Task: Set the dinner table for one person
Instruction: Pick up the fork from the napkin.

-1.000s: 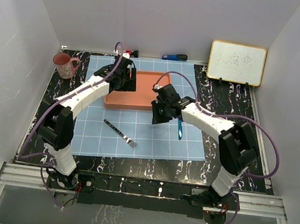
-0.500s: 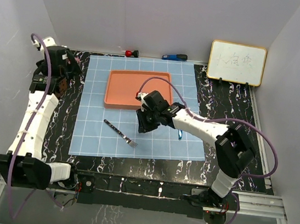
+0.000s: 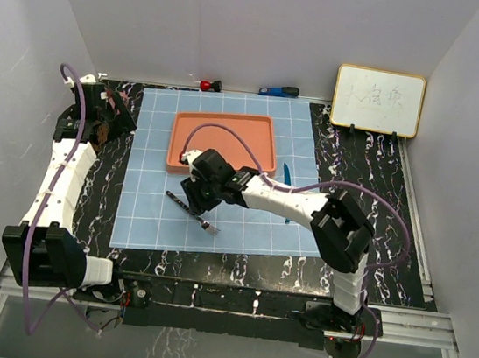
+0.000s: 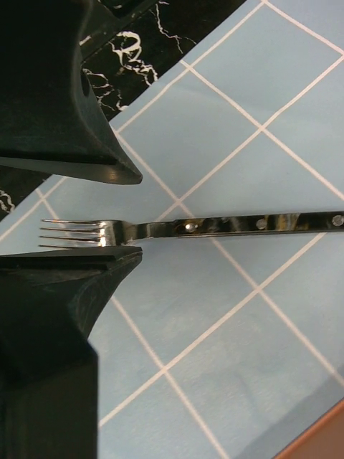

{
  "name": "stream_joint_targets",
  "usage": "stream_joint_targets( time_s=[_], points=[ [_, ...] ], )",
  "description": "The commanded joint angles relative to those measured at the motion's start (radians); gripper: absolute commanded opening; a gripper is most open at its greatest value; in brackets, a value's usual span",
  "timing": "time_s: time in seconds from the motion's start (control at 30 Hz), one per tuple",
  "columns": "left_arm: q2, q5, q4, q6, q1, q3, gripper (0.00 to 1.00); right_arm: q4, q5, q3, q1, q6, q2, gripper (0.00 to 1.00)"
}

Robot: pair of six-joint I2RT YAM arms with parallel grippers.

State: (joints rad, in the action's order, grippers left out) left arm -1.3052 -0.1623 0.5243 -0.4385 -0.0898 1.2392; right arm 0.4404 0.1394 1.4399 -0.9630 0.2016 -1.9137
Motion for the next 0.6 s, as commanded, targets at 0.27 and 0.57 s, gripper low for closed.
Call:
stream_joint_targets(
  time_s=[0.27, 0.57],
  points=[
    [0.016, 0.109, -0.051, -0.002, -0.004, -0.022, 0.78, -0.060, -0.028, 0.132, -0.014, -0.060, -0.144, 0.40],
    [0.020, 0.135, -0.073, -0.003, -0.004, -0.039, 0.79, -0.077, 0.008, 0.142, -0.015, -0.046, -0.172, 0.40]
  ],
)
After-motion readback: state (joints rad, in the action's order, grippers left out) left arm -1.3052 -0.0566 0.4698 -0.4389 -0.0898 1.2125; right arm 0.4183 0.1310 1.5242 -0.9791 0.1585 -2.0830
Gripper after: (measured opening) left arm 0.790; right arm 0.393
